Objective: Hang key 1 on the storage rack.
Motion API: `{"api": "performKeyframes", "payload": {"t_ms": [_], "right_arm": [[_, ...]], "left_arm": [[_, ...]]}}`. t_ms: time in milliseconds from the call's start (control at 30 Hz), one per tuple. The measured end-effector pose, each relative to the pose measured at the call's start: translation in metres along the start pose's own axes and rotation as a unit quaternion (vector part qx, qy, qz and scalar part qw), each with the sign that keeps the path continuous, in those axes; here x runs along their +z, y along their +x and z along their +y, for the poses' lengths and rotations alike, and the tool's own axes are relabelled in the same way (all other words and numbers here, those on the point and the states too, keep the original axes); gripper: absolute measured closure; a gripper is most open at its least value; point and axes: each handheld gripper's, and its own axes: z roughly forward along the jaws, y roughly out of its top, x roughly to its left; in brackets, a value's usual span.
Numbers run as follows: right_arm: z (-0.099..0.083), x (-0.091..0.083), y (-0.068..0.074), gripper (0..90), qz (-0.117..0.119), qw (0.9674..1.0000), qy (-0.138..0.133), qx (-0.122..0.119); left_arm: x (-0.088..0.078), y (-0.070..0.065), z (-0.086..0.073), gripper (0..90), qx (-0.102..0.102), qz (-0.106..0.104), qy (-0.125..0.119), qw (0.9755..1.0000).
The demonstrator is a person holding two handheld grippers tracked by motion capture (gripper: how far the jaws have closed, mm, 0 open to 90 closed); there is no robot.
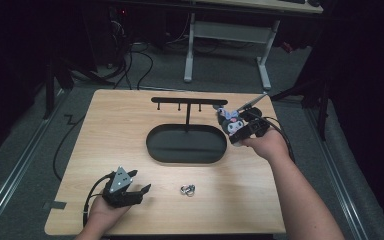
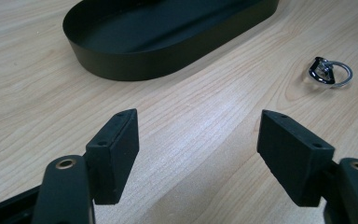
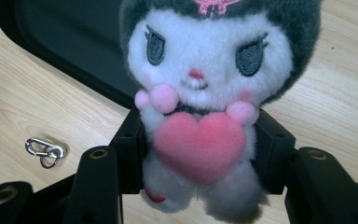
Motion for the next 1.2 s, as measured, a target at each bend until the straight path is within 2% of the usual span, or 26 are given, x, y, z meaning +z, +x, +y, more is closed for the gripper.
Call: {"api": "performKeyframes", "payload": {"t_ms": [167, 333, 467, 533, 667, 767, 1000, 1200], "right_arm": [[0.007, 0.015, 0.004, 47.2, -0.008, 0.9999, 0.008, -0.005], [0.013, 0.026, 0.007, 47.1, -0.013, 0.9999, 0.000, -0.007], [0.019, 0.035, 0.006, 47.0, -0.003, 1.0000, 0.000, -0.001], [0.021, 0.038, 0.005, 46.8, -0.006, 1.0000, 0.000, -0.001], [0.022, 0.043, 0.001, 45.4, -0.005, 0.9998, -0.011, 0.013], [0.022, 0.046, -0.002, 43.9, 0.001, 0.9997, -0.007, 0.023], [0.018, 0.047, -0.008, 35.4, 0.006, 0.9993, -0.007, 0.036], [0.002, 0.035, -0.010, 36.8, 0.010, 0.9993, -0.019, 0.032]], "left_arm": [[0.000, 0.001, 0.000, 30.3, 0.002, -0.003, 0.001, 1.0000], [0.000, 0.001, 0.000, 30.3, 0.000, -0.003, 0.002, 1.0000], [0.000, 0.002, 0.000, 30.6, -0.001, -0.002, -0.001, 1.0000], [0.001, 0.002, 0.000, 30.6, 0.001, -0.001, 0.002, 1.0000], [0.000, 0.000, 0.000, 30.8, 0.003, -0.001, 0.001, 1.0000], [-0.001, 0.002, 0.000, 30.6, -0.001, -0.007, -0.002, 1.0000], [0.000, 0.002, 0.001, 30.3, -0.002, -0.007, -0.007, 1.0000], [0.002, -0.001, 0.005, 31.7, -0.002, -0.013, -0.002, 0.9999]]}}
